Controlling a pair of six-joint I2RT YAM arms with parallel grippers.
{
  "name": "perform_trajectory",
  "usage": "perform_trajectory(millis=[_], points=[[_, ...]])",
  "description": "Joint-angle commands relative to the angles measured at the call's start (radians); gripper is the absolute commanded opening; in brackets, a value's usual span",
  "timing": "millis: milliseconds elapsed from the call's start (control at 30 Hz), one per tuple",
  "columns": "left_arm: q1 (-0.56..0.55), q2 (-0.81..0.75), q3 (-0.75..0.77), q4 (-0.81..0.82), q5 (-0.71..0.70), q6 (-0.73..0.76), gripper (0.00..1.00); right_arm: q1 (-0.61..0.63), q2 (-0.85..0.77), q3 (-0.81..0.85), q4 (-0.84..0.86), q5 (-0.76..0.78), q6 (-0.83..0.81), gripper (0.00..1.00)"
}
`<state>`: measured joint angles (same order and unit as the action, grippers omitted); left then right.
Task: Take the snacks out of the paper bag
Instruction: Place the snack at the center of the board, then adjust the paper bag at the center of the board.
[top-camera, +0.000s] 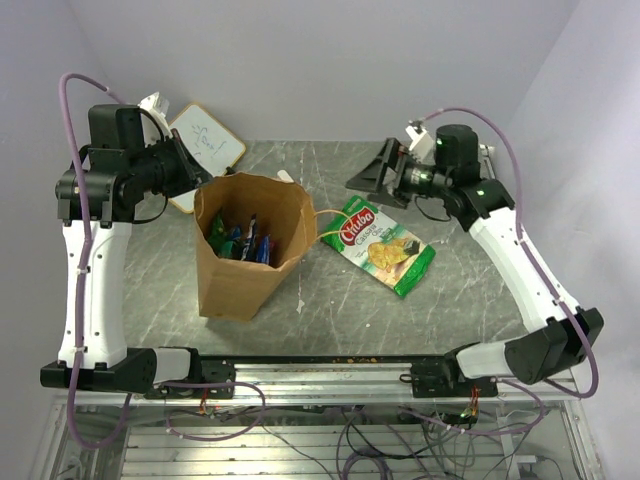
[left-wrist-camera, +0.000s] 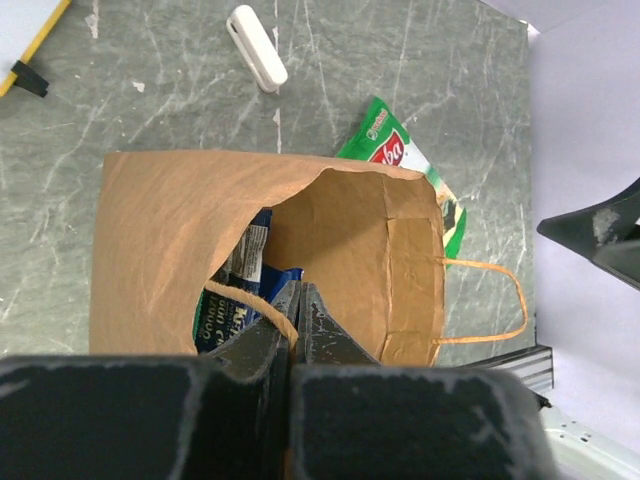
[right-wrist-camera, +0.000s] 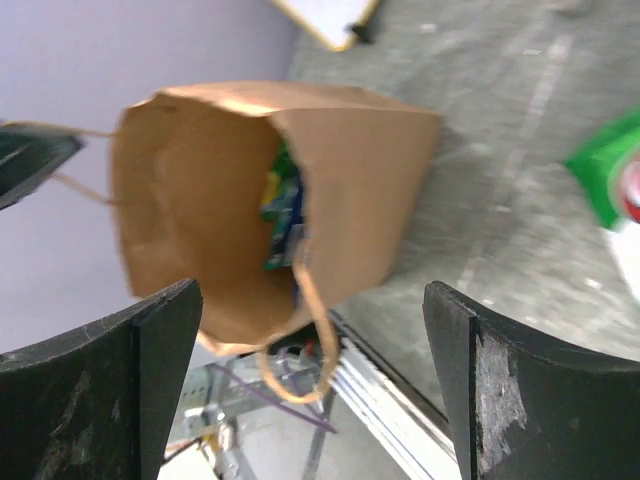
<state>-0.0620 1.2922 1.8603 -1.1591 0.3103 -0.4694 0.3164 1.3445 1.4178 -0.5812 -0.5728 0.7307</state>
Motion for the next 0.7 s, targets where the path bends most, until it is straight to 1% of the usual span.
perform_trajectory(millis=[0,167,267,400,467,500,600,667], points=[[0.008,-0.042,0.039,0.069,-0.036,0.063,0.07,0.093,0.062,0.097,0.154,-0.119,0.139,0.92],[0.008,-0.044,0.062,0.088,-0.021,0.066,0.07,0.14,0.076,0.093,0.224,-0.103,0.209,0.92],[0.008,-0.048,0.064,0.106,-0.015,0.066,0.07,0.172,0.099,0.087,0.183,-0.071,0.178,0.92],[0.007,-0.04,0.069,0.104,-0.014,0.075,0.07,0.213,0.17,0.158,0.01,0.019,0.031,0.89],[0.008,-0.034,0.072,0.106,-0.014,0.08,0.07,0.22,0.214,0.209,-0.083,0.051,-0.039,0.81],[0.008,-0.032,0.073,0.108,-0.013,0.083,0.07,0.226,0.233,0.234,-0.128,0.078,-0.076,0.8],[0.007,-0.022,0.08,0.11,-0.008,0.09,0.07,0.252,0.264,0.287,-0.216,0.202,-0.179,0.79],[0.008,-0.018,0.081,0.108,-0.01,0.09,0.07,0.258,0.273,0.297,-0.231,0.25,-0.229,0.8]])
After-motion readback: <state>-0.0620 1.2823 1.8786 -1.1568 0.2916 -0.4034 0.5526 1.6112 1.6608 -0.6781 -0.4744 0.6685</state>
